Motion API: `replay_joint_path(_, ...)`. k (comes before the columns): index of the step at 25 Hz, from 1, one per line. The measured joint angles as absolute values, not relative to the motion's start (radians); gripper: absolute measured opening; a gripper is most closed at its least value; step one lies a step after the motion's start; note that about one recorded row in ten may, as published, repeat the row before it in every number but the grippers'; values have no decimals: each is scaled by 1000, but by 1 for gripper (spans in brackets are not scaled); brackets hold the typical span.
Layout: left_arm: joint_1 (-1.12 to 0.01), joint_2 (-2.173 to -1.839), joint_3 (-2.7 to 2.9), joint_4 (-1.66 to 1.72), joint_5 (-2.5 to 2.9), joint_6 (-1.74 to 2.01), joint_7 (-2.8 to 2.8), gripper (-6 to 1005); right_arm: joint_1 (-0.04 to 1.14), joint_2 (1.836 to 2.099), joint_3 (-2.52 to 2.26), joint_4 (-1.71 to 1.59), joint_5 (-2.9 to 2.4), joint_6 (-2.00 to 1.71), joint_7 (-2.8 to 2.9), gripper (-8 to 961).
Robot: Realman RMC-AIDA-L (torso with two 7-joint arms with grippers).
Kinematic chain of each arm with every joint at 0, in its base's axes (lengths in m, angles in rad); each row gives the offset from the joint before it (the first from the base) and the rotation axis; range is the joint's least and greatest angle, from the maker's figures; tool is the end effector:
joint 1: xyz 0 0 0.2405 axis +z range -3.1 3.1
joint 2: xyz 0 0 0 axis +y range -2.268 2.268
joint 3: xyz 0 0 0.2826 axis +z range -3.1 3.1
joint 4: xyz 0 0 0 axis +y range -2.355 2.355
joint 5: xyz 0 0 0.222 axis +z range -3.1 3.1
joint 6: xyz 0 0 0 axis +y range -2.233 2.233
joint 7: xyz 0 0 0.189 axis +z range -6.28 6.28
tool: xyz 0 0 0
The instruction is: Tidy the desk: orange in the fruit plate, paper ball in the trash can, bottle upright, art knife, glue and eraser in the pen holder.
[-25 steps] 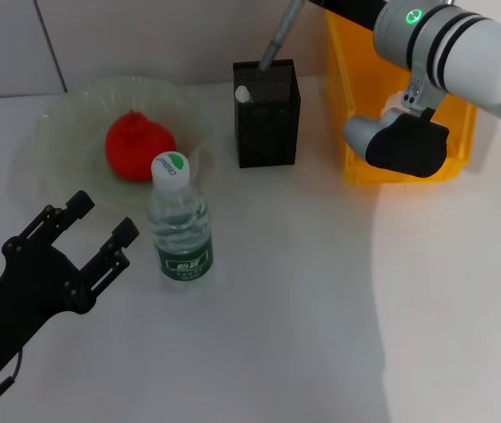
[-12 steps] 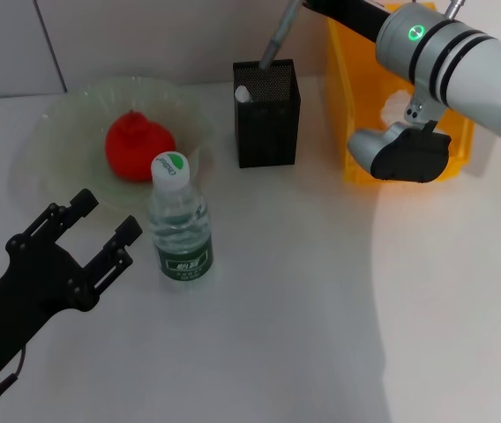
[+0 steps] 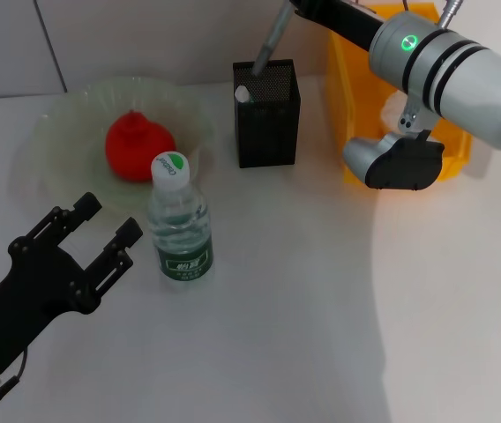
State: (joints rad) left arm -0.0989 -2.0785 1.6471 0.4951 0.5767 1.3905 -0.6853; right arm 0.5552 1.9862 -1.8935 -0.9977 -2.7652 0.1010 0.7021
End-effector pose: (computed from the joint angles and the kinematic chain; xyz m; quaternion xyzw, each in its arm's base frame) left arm -0.2940 0.2806 -0.0759 -0.8170 -0.1907 -0.4265 0.3381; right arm 0.1666 0.5012 -0.0539 -0.4502 -0.7091 -0.3934 0.3737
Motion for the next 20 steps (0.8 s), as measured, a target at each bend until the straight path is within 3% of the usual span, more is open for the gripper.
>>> replay_joint_path(9,-103,-2076,1648,493,578,1395,-692,662,571,1995,-1936,-976,-2416,131,362,152)
replay_joint_path(20,-121,-2074,1642,475,577,1394,-694,667,562,2000,-1940,-962,-2389,201,294,153)
